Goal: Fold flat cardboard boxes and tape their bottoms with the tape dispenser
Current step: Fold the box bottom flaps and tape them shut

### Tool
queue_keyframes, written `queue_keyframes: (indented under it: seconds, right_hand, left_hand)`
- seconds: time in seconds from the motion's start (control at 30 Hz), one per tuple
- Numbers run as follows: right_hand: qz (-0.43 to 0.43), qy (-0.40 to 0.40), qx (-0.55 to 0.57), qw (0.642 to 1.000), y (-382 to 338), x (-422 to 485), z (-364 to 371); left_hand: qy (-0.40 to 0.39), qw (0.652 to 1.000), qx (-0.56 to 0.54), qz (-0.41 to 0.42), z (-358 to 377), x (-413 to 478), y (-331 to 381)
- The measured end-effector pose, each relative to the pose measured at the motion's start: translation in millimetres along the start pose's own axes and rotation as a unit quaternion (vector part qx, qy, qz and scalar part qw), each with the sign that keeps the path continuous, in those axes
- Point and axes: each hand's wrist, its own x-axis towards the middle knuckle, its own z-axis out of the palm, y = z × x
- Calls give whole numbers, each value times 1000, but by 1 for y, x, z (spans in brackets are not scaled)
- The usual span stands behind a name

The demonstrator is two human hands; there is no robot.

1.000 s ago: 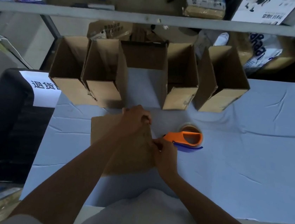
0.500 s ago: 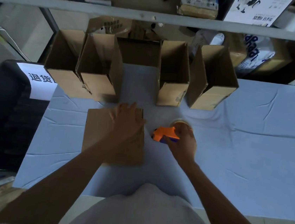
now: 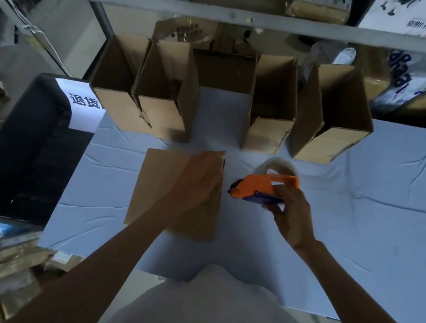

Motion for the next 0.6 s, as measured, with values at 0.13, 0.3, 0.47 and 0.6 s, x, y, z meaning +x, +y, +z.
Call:
queue_keyframes:
  seconds: [0.13, 0.3, 0.47, 0.6]
  right_hand:
    - [-67, 50, 18, 996, -25, 1, -31]
    - [-43, 6, 74, 996, -37, 0, -41]
    - [-21, -166, 110, 980, -36, 6, -57]
    - [-48, -215, 142, 965, -41, 2, -62]
  left_hand:
    - [-42, 992, -108, 49, -9, -7, 9]
    - [-57, 990, -124, 43, -24, -15, 22]
    - [0, 995, -96, -3, -25, -19, 25]
    - [4, 993, -99, -62, -17, -23, 15]
